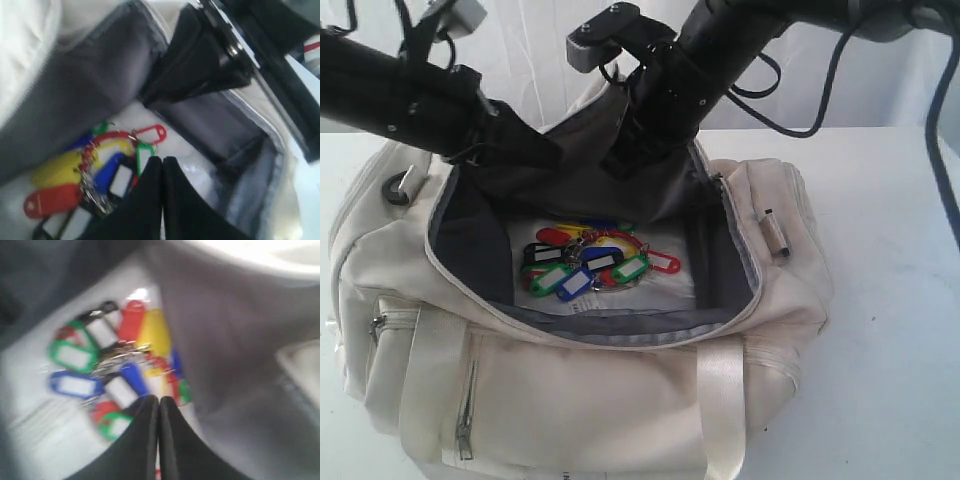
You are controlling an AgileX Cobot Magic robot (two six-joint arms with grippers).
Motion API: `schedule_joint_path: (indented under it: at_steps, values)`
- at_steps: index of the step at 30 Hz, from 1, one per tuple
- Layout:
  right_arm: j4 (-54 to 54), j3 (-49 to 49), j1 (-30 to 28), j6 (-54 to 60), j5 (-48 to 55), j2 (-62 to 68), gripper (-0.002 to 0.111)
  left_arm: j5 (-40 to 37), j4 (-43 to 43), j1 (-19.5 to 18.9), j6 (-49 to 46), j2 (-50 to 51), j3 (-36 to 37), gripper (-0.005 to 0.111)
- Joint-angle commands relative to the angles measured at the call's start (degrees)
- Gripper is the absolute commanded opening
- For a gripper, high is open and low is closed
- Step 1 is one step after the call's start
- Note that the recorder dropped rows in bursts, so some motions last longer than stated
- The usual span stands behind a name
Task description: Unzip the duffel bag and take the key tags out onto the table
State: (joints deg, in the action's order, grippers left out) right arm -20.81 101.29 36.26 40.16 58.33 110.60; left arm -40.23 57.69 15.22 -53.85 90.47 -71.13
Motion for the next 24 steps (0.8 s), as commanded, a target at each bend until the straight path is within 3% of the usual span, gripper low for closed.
schedule_joint_path:
  at_steps: [1, 4, 7, 10, 13, 17, 24]
  values:
    - [6.7, -0.94, -0.33, -3.92, -12.97, 3.35, 0.0, 4.04, 4.25, -0.23, -2.91, 12.12, -9.23, 0.0]
    - [8.94, -0.94, -0.33, -4.45, -19.38, 6.91, 0.0, 8.92, 4.34, -0.23, -2.91, 18.79, -15.74, 0.0]
    - [23.74, -0.55, -2.24, -21.31, -26.52, 9.45, 0.0, 20.51, 4.05, -0.23, -1.9, 22.73, -18.96, 0.0]
    - [35.84, -0.55, -7.05, -37.14, -27.32, 9.31, 0.0, 26.46, 0.04, -0.59, 1.4, 23.09, -18.85, 0.0]
    - [37.1, -0.55, -10.78, -42.41, -26.37, 9.31, 0.0, 25.05, -1.35, -1.79, 2.01, 23.09, -18.85, 0.0]
    - [36.88, -0.55, -11.1, -42.74, -24.99, 8.2, 0.0, 20.79, -1.92, -3.23, 4.39, 22.48, -18.85, 0.0]
    - [28.11, -0.55, -9.98, -33.19, -20.65, 0.13, 0.0, 11.56, -6.23, -3.44, 4.54, 14.06, -18.85, 0.0]
